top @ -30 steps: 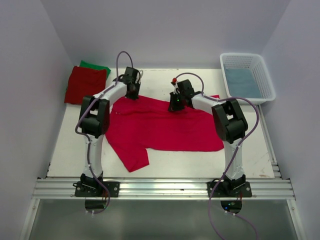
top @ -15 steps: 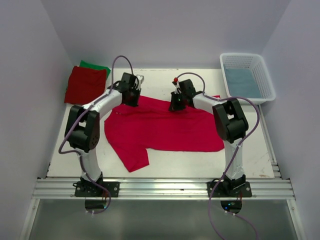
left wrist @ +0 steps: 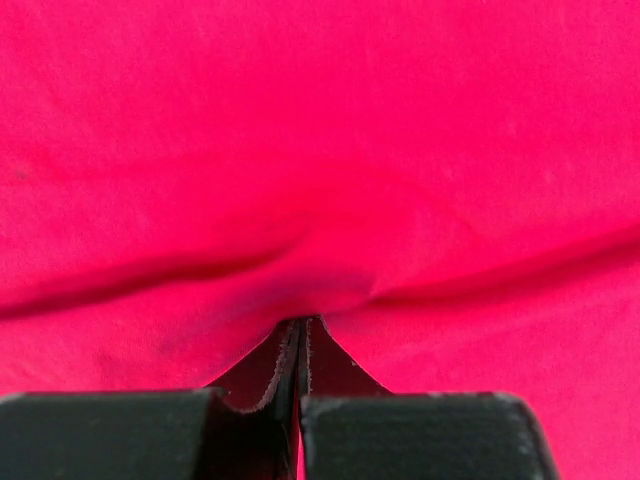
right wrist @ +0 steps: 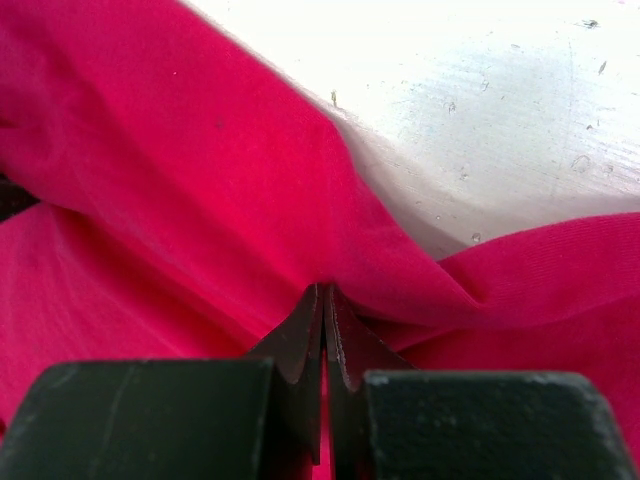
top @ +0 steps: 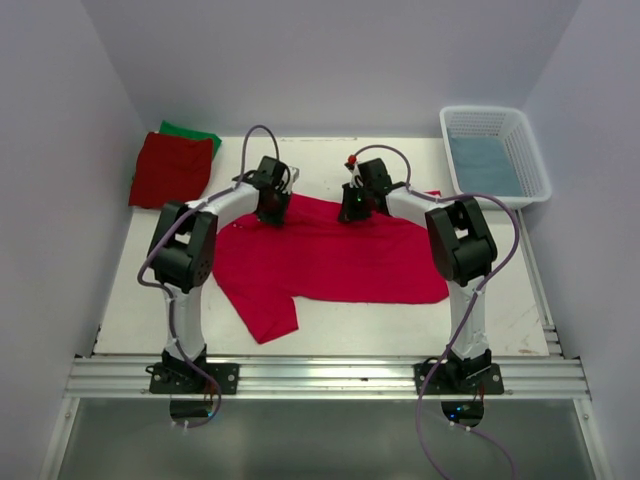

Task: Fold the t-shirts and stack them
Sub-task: Fold the flattened tshirt in 1/3 of the way

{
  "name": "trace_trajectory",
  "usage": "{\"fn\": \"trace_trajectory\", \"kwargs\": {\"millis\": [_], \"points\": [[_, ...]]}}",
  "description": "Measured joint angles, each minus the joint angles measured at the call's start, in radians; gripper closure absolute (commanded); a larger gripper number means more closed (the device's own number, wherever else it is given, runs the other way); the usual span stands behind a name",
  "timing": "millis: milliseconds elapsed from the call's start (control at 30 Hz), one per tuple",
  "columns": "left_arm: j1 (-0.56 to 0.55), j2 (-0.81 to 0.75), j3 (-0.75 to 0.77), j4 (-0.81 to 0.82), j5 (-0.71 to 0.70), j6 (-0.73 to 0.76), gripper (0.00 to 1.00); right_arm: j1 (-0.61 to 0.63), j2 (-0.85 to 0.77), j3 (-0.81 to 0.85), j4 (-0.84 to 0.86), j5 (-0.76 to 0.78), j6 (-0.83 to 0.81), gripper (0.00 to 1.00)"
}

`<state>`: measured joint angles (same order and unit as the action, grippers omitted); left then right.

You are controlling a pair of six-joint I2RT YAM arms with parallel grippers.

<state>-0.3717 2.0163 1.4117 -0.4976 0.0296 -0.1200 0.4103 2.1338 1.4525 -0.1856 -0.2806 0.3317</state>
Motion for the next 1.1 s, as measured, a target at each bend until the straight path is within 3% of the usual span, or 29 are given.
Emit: {"fn": "trace_trajectory", "kwargs": {"millis": [333,1100], "points": [[0.030,0.153,0.239,-0.017,-0.038,0.008,1.00,0.000,0.000,0.000,0.000,0.000,-0.002,1.00],[0.085,0.267,0.474,-0.034,-0.040,0.008,1.00,0.000,0.000,0.000,0.000,0.000,-0.011,1.00]]}}
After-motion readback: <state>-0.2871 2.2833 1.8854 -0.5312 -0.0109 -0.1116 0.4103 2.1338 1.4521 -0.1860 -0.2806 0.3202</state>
